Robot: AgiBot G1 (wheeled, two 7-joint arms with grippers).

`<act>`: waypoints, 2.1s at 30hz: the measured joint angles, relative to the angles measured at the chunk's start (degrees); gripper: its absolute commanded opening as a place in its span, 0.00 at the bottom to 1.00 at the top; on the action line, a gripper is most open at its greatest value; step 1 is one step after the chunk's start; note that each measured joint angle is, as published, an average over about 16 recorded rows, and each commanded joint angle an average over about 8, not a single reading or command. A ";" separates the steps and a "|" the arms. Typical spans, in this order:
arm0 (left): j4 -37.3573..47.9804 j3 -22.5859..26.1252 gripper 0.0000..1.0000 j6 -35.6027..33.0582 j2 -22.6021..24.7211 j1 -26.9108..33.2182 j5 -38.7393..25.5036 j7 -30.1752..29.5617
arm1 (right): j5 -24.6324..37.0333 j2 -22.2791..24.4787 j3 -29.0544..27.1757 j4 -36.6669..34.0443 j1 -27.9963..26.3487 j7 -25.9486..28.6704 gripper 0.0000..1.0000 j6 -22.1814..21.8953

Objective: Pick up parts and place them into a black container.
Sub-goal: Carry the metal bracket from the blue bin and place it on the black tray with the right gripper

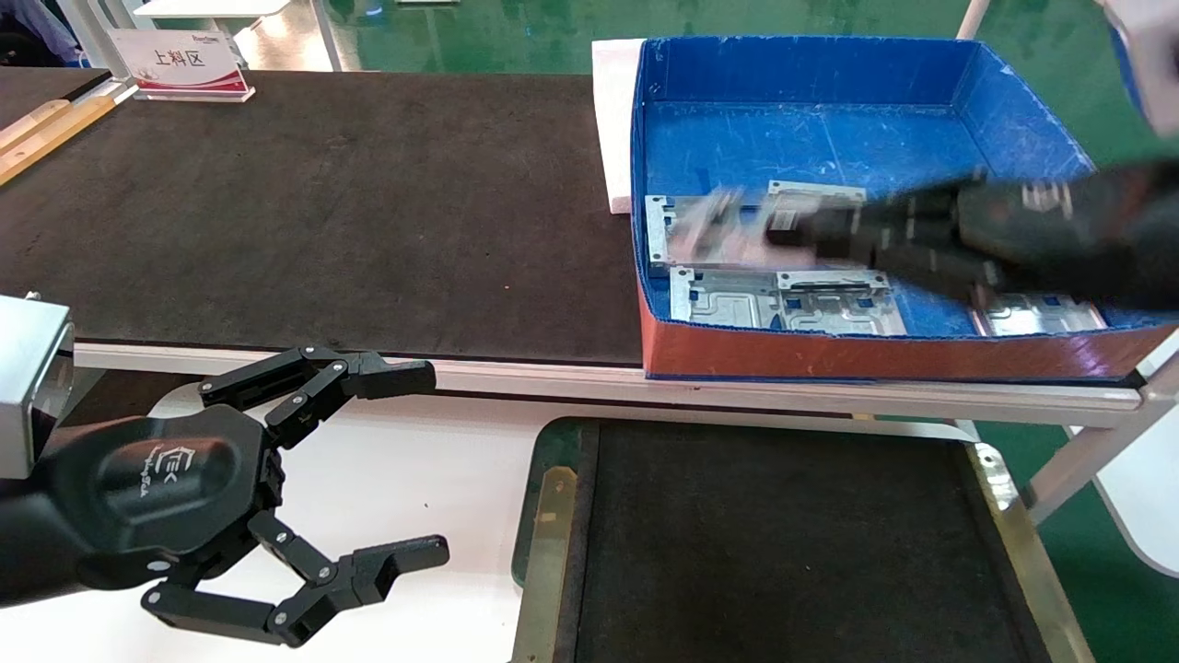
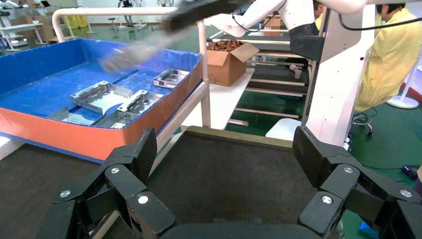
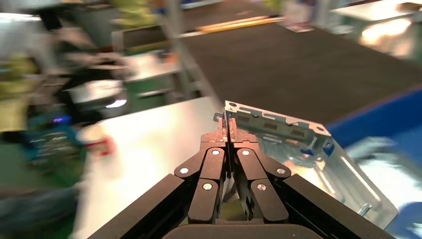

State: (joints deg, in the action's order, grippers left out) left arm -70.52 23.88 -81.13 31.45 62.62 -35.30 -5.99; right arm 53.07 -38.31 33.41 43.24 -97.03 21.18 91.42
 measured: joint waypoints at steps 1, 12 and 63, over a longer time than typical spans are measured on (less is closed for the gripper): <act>0.00 0.00 1.00 0.00 0.00 0.00 0.00 0.00 | -1.65 0.97 0.52 2.85 1.24 1.31 0.00 -0.13; 0.00 0.00 1.00 0.00 0.00 0.00 0.00 0.00 | -11.25 7.93 4.90 21.26 12.27 6.86 0.00 -1.74; 0.00 0.00 1.00 0.00 0.00 0.00 0.00 0.00 | 13.60 -21.47 17.30 -24.31 11.32 -43.35 0.00 -6.19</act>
State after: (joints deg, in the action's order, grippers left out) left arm -70.52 23.88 -81.13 31.45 62.62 -35.30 -5.99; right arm 66.67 -59.78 50.71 18.93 -85.71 -22.17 85.23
